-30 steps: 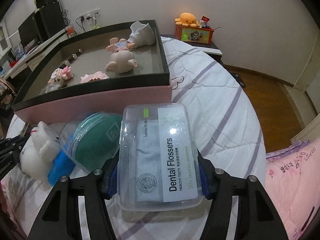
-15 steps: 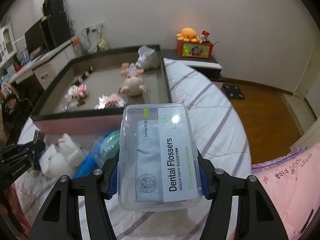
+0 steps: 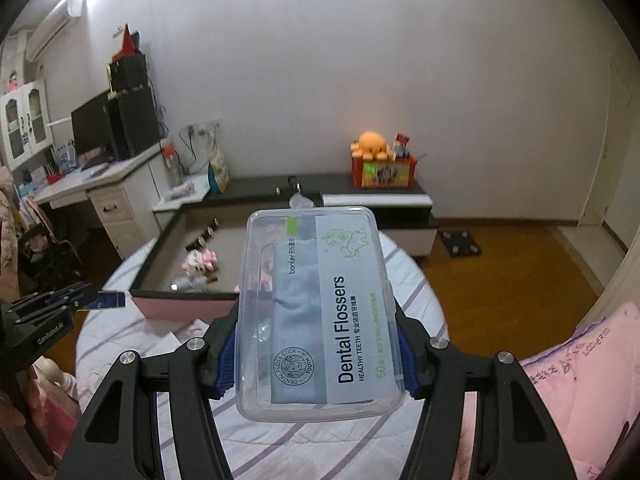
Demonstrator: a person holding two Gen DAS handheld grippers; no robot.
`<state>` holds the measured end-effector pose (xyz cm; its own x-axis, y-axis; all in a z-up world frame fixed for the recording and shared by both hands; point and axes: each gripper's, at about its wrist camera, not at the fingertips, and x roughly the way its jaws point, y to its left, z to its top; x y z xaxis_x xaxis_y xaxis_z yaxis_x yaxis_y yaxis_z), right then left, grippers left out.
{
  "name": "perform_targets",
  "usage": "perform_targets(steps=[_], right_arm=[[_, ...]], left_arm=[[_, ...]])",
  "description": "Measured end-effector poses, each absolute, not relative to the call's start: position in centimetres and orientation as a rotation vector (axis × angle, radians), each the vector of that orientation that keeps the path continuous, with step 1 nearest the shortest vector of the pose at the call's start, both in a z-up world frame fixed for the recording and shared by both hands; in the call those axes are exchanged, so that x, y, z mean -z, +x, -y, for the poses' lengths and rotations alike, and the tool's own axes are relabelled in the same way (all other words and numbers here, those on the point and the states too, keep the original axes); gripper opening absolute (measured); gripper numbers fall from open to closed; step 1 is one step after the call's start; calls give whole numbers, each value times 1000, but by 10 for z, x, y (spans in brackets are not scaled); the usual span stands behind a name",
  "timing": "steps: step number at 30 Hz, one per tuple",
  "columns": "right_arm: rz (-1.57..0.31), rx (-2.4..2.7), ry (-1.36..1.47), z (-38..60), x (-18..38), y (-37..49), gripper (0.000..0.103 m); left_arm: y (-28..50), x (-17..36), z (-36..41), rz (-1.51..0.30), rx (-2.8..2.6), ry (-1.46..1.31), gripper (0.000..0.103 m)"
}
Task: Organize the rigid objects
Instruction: 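Lift the stick with the left tool while the right tool carries the flosser box over the box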
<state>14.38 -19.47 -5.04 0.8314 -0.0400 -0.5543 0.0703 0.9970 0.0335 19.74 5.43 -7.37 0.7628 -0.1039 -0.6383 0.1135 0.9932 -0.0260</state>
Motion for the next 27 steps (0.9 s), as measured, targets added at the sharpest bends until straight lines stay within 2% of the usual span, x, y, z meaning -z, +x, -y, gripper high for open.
perform_targets(steps=[14, 27], right_arm=[[-401, 29, 27, 178, 0, 76, 63], [-343, 13, 53, 182, -7, 57, 63]], left_arm=[[123, -12, -48, -437, 68, 28, 15], [98, -24, -46, -374, 66, 28, 15]])
